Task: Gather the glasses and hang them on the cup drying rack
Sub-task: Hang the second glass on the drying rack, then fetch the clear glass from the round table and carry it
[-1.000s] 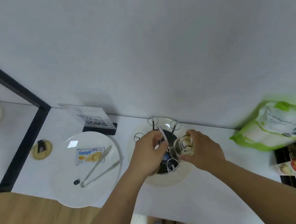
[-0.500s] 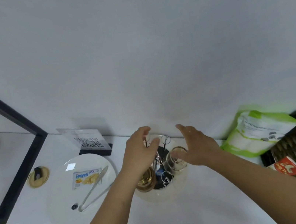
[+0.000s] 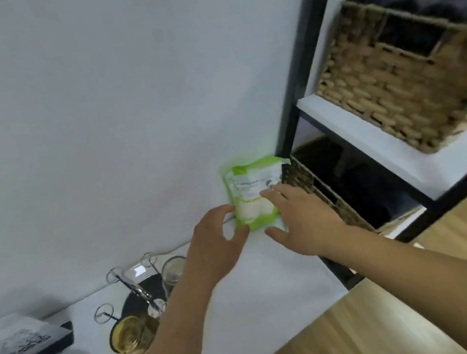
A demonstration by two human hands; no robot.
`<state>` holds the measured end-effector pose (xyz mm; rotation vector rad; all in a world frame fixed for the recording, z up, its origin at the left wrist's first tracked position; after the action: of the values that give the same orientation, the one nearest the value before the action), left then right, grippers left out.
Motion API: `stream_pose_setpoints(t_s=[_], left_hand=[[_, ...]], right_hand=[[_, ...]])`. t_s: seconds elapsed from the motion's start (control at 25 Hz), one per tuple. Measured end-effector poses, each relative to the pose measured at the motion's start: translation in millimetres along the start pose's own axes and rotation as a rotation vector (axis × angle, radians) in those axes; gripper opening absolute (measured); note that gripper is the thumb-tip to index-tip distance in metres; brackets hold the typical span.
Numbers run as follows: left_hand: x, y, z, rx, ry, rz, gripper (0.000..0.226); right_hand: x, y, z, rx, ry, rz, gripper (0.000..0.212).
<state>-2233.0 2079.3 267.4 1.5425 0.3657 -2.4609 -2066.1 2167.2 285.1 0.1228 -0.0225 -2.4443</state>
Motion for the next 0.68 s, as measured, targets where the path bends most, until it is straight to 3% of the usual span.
stream_pose_setpoints(t_s=[0.12, 0.36, 0.52, 0.68], left_hand=[[-39.0, 5.0, -46.0, 0.086, -0.02, -0.066, 0.042], [-135.2, 56.5, -180.9, 0.196, -0.036, -0.198, 0.02], [-198.8, 85.1, -287.9, 0.298, -0.044, -0.281, 0.02], [-267.1, 101.9, -409.3, 0.467, -0.07, -0.319, 0.032]], right_hand=[[-45.1, 38.9, 8.0, -0.135, -0.068, -0.049, 0.062], [-154.3, 155.4, 16.8, -0.325, -0.24, -0.091, 0.017], [-238.2, 251.8, 22.3, -0.426, -0.279, -0.155, 0.016], [-351.6, 350.1, 11.8, -0.453, -0.276, -0.452, 0.019]])
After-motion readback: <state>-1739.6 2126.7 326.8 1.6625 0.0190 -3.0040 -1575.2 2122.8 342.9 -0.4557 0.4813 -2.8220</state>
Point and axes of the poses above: each hand's wrist, its own y-axis away from the middle knuckle, its own z-axis out of the back of the hand, x = y × z, the point moved 2 cm from there along -y, towards the middle knuckle, and after that the axes turned 13 degrees about y, right-handed, at the moved point
